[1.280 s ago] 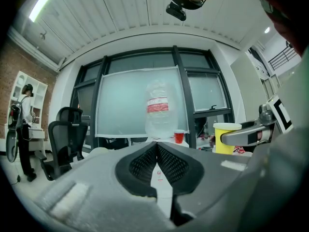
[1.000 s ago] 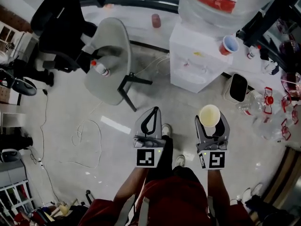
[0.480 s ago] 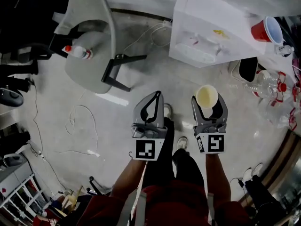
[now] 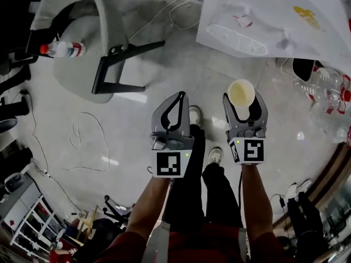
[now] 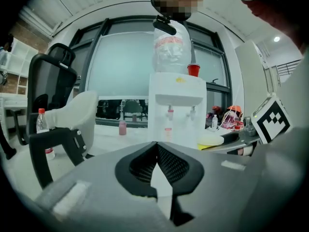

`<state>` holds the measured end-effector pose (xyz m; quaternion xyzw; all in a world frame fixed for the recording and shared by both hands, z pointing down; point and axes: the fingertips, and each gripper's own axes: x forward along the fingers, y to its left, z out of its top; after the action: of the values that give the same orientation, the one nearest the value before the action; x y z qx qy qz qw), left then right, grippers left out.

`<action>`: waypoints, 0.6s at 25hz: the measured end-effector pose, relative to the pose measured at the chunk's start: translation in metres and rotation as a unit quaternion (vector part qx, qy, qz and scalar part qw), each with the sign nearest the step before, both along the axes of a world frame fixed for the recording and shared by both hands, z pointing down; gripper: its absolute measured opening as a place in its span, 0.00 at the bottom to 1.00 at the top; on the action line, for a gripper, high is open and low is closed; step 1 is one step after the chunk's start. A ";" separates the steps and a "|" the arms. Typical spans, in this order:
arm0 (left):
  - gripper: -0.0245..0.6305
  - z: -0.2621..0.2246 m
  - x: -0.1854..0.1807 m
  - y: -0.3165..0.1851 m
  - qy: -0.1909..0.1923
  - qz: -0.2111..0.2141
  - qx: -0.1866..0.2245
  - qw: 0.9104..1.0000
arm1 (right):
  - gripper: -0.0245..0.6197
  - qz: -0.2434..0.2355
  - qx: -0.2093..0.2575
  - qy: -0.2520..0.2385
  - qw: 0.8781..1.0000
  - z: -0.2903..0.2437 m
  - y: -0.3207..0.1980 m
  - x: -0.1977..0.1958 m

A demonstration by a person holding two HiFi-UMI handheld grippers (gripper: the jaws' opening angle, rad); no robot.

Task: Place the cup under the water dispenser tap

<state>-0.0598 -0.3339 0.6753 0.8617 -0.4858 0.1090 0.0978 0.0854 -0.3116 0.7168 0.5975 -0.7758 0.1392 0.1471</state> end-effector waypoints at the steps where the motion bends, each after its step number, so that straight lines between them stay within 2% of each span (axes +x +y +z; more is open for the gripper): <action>1: 0.03 0.009 0.000 0.000 0.004 -0.002 -0.007 1.000 | 0.50 0.001 -0.006 -0.002 1.000 0.010 -0.001 -0.001; 8: 0.03 0.055 -0.002 0.005 -0.003 0.003 -0.046 0.999 | 0.50 0.003 -0.031 0.000 1.000 0.056 -0.012 -0.004; 15: 0.03 0.069 -0.007 -0.006 0.014 -0.013 -0.060 0.998 | 0.50 0.011 -0.016 0.004 1.000 0.058 -0.050 0.000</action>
<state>-0.0665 -0.3404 0.7444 0.8492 -0.4882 0.1246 0.1579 0.0857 -0.3615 0.7751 0.6045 -0.7662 0.1505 0.1578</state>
